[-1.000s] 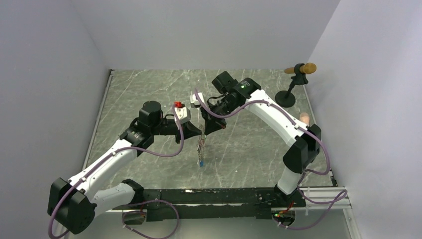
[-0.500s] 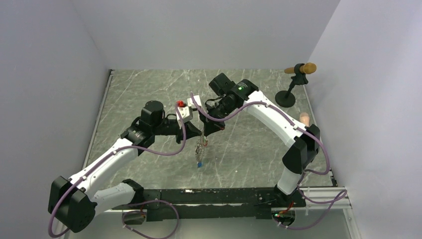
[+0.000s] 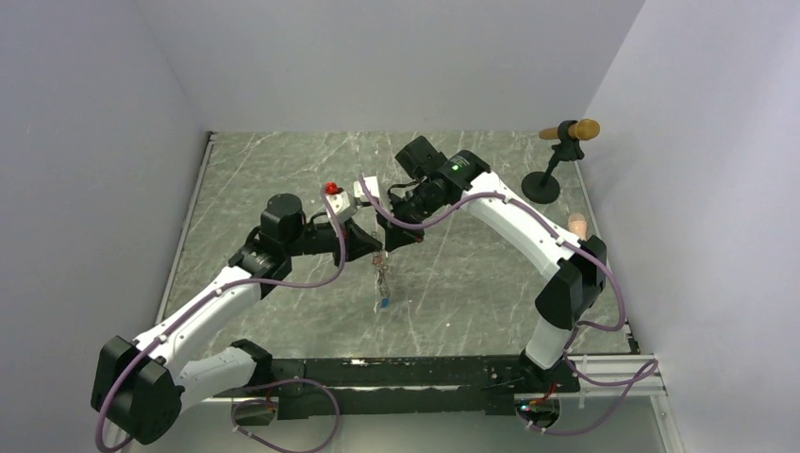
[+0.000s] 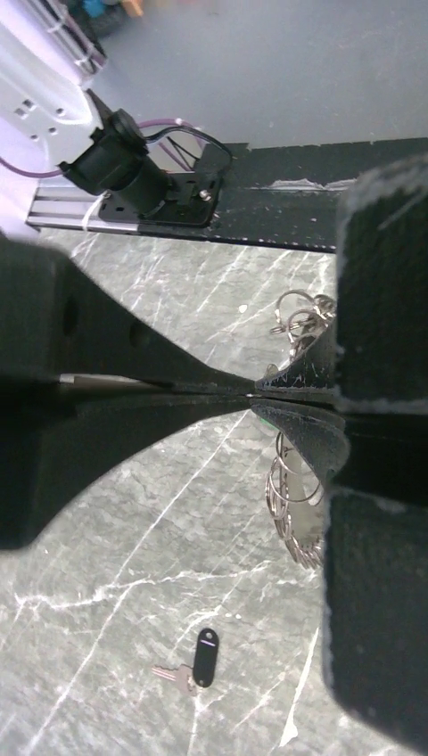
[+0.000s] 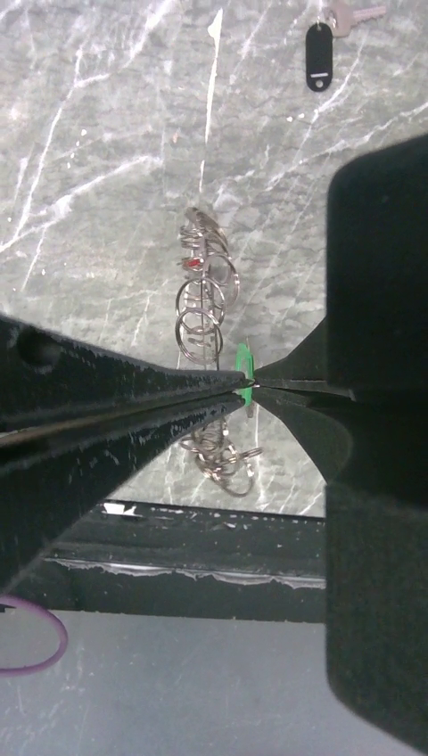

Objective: Put the keys on the keyring

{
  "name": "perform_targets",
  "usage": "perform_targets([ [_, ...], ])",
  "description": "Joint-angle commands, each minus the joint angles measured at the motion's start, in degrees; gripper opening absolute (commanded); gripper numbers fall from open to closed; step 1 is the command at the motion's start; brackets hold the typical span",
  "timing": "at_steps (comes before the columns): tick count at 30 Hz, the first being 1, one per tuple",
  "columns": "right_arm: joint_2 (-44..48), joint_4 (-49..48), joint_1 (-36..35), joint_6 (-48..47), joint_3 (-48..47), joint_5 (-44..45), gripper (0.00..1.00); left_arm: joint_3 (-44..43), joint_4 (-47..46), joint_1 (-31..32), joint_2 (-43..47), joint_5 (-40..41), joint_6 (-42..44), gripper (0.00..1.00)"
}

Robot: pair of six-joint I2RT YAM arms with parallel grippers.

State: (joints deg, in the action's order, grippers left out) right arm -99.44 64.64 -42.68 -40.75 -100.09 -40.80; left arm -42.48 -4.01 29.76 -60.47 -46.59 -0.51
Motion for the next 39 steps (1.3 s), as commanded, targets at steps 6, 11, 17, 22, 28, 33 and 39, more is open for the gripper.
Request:
perform_targets([
  [6,0.5,-5.4,-3.0,-1.9,-0.4,-2.1,0.0,6.1,-19.6,-0.6,4.1,4.2,-15.7,0.0],
  [11,0.5,-5.6,-3.1,-1.6,-0.5,-2.1,0.0,12.0,-27.2,-0.6,7.2,9.5,-21.5,0.0],
  [17,0.2,-5.8,-3.3,-1.5,-0.7,-2.3,0.0,17.2,-36.0,-0.6,9.7,14.5,-27.1,0.0],
  [22,0.2,-6.1,-3.6,-1.4,-0.8,-2.3,0.0,20.5,-44.2,0.0,10.6,18.5,-30.7,0.0],
  [28,0.1,-6.6,-4.2,-0.9,-0.9,-1.9,0.0,22.3,-48.3,2.5,11.3,25.9,-31.7,0.0],
  [33,0.4,-7.5,-4.4,0.1,-0.7,-1.2,0.0,23.2,-52.6,4.7,9.8,30.0,-32.8,0.0],
  [39,1.3,-8.9,-4.2,1.6,-0.3,-1.3,0.0,24.4,-57.5,7.4,7.8,33.6,-33.4,0.0],
])
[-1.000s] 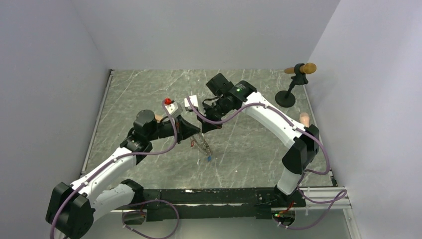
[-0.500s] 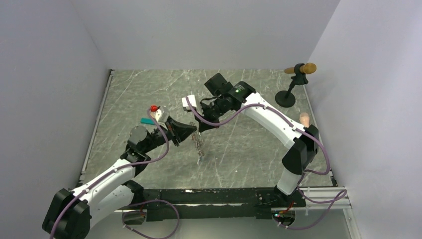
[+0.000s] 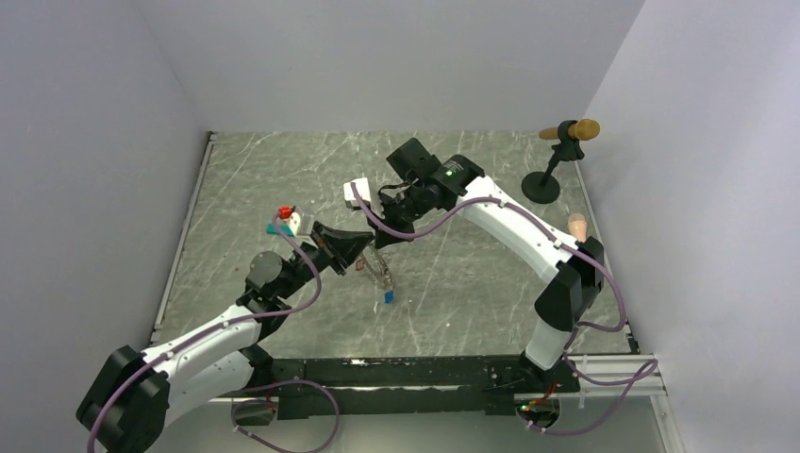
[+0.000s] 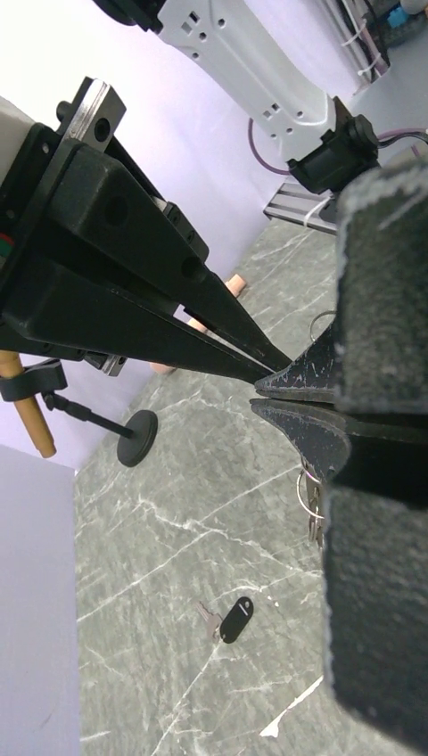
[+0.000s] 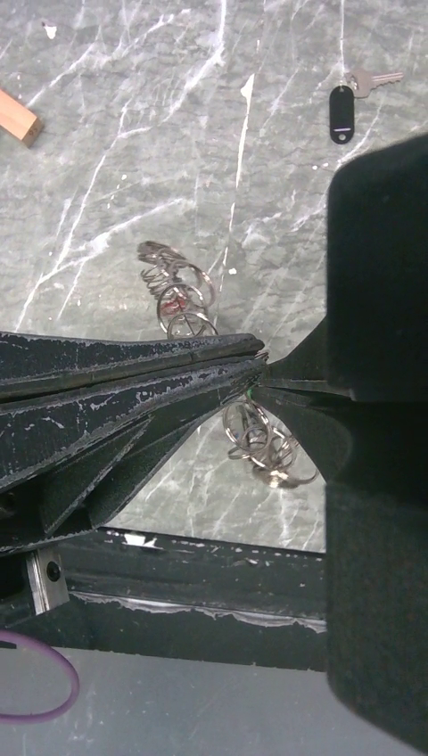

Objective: Put the keys on the keyring

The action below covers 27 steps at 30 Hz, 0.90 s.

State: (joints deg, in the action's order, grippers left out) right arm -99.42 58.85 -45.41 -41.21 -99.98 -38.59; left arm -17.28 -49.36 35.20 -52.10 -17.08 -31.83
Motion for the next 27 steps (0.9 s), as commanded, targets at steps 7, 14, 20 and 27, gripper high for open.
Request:
perform_targets([
  [7,2.3,-2.7,-0.6,2.1,-0.4,-6.6,0.02,0.5,-16.7,2.5,-2.1,2.7,-1.7,0.0],
  [14,4.1,-0.9,1.3,0.1,-0.1,-11.0,0.14,1.6,-20.0,2.3,-3.6,-2.1,-0.2,0.0],
  [20,5.3,0.0,1.5,-1.0,0.2,-12.6,0.21,1.0,-20.7,2.1,-4.7,-3.4,0.1,0.0],
  [27,7.3,2.1,3.2,-3.5,0.6,-15.9,0.34,1.0,-19.6,1.5,-3.9,-4.6,0.4,0.0],
])
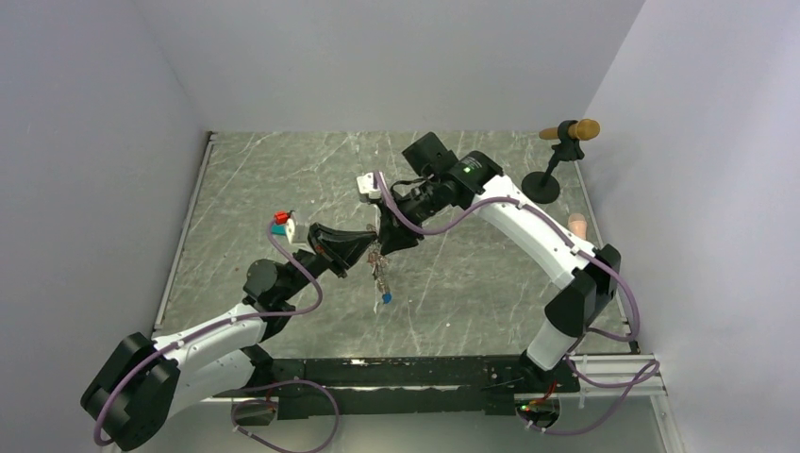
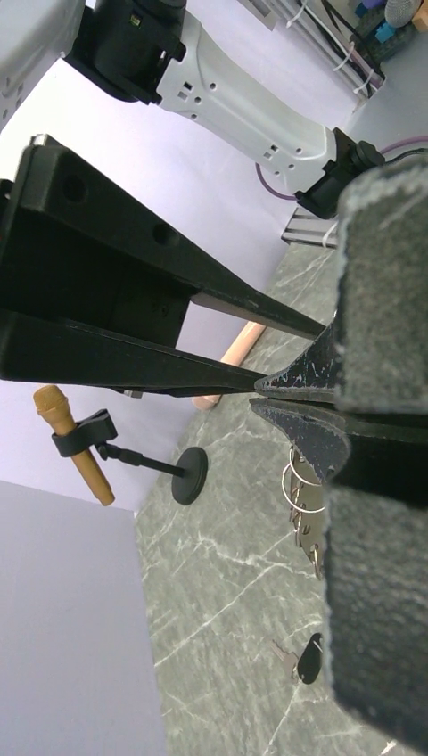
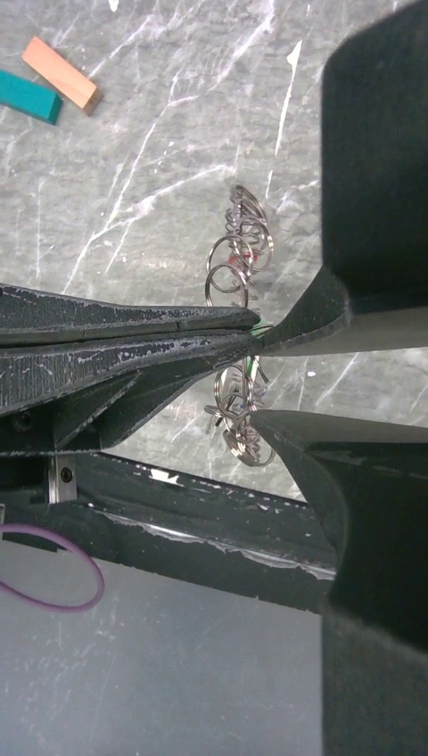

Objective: Put the keys on the keyring

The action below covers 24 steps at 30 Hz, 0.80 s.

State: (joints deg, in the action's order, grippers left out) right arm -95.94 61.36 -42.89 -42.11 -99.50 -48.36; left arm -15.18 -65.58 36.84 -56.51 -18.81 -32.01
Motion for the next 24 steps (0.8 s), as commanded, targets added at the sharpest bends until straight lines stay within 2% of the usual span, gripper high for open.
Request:
perform_targets([
  [1,4.1,-0.1,0.9,-3.0,0.1,-6.6,0.35,-1.0,-3.4,-0.2,0.7,-2.9,0.6,0.0],
  [12,6.0,-0.3,3.2,-2.9,1.0,-8.1,0.37,-0.8,-5.0,-0.9,1.1,-4.5,0.2,0.0],
  [17,6.2,-4.7,6.7,2.5,2.3,-7.7,0.37,-0.6,-8.0,-2.0,0.2,-8.0,-1.0,0.0],
  [24,5.2,-6.1,8.0,4.1,3.1,-11.8,0.33,-1.1,-14.0,-3.9,-2.8,-14.4,-3.6,0.0],
])
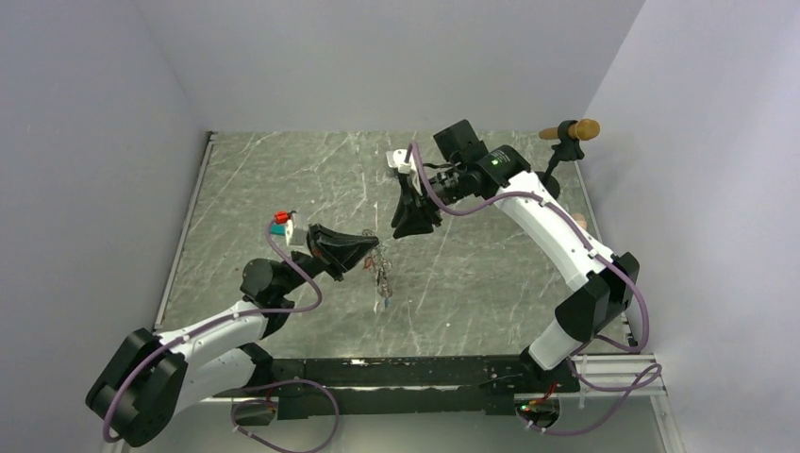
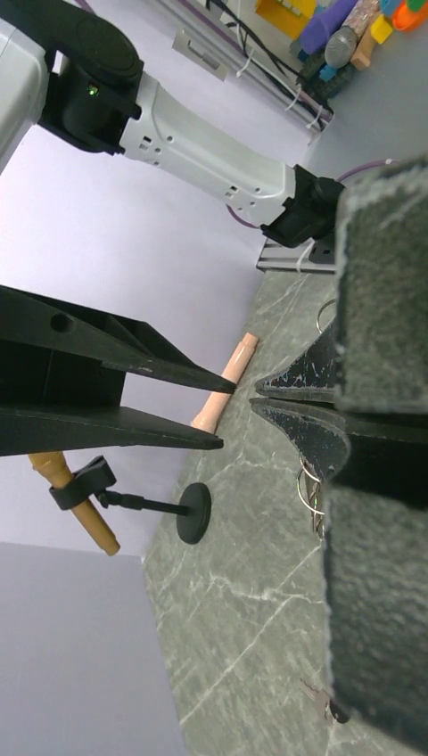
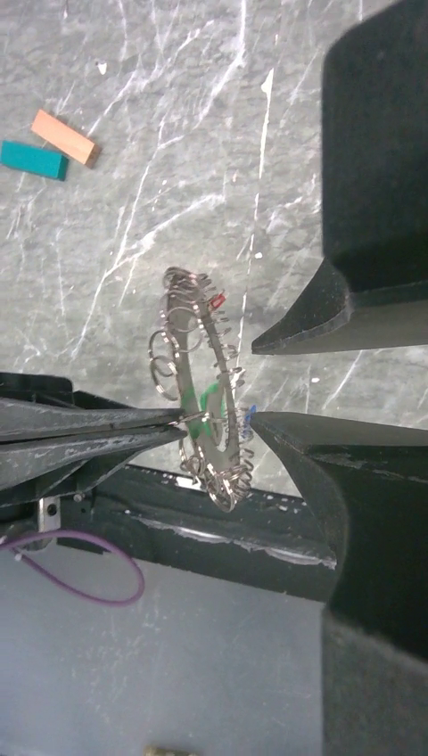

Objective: Put the keys on the keyring

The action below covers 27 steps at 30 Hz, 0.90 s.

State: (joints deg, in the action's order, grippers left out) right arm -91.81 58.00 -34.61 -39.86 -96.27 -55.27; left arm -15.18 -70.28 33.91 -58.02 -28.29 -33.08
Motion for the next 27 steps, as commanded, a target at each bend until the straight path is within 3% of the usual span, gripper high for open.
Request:
perform_targets([
  [1,0.8,-2.7,-0.2,1.9,-0.1,-5.7,0.32,-1.2,-10.2,-1.1,-1.8,-5.6,-2.9,0.0],
  [11,-1.2,-3.3,-2.1,2.4,0.5,-6.8,0.24,-1.5,-16.7,-1.5,-5.4,-7.0,-6.6,0.0],
  [27,-2.4,-2.3,-3.2,1.2,0.7,-8.0,0.25,-1.2,-15.2,-1.6,-4.0,-5.6,-5.8,0.0],
])
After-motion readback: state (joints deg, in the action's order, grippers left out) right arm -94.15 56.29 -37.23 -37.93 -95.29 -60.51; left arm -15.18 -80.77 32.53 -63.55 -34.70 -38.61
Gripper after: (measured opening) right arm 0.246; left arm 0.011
